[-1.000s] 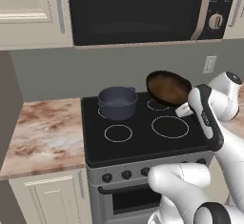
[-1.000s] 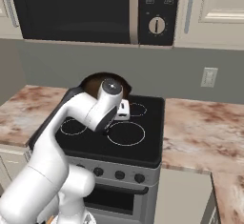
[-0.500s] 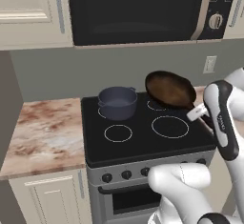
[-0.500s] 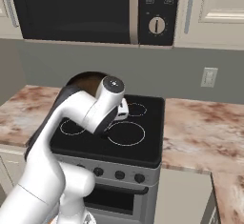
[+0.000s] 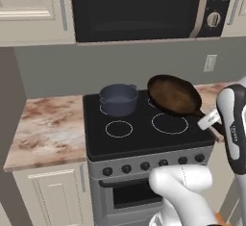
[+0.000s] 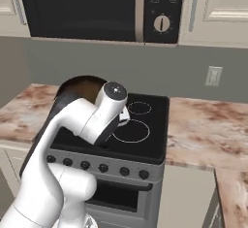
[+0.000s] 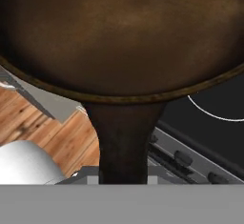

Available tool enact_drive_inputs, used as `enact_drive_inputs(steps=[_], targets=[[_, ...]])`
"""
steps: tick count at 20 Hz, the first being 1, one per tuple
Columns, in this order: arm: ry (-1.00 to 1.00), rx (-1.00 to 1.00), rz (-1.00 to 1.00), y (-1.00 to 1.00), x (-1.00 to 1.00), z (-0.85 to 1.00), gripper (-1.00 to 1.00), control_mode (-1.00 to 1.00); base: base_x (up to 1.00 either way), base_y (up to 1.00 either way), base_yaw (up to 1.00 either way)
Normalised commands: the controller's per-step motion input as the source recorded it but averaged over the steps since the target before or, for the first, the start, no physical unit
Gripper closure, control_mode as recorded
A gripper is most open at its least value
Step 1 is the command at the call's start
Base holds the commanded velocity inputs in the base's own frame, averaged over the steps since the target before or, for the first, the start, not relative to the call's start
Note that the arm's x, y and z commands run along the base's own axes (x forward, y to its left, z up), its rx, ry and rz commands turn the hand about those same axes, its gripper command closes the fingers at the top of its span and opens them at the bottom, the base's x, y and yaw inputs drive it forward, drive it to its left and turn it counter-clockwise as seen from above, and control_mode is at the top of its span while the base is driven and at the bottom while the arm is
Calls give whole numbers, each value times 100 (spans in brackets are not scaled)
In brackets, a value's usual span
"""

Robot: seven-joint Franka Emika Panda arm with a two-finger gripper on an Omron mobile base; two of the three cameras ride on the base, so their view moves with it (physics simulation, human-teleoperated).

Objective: Move the pot and pan from the stove into the sink.

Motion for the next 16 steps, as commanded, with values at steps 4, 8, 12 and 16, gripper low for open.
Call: enact_drive_inputs(steps=[4, 8, 12, 16], targets=[[0, 0, 0, 0, 0, 0, 100, 100, -67, 0, 5], [0, 0, 0, 0, 0, 0, 100, 100, -62, 0, 5], [0, 0, 0, 0, 0, 0, 100, 100, -63, 0, 5], [0, 0, 0, 0, 0, 0, 100, 100, -67, 0, 4]])
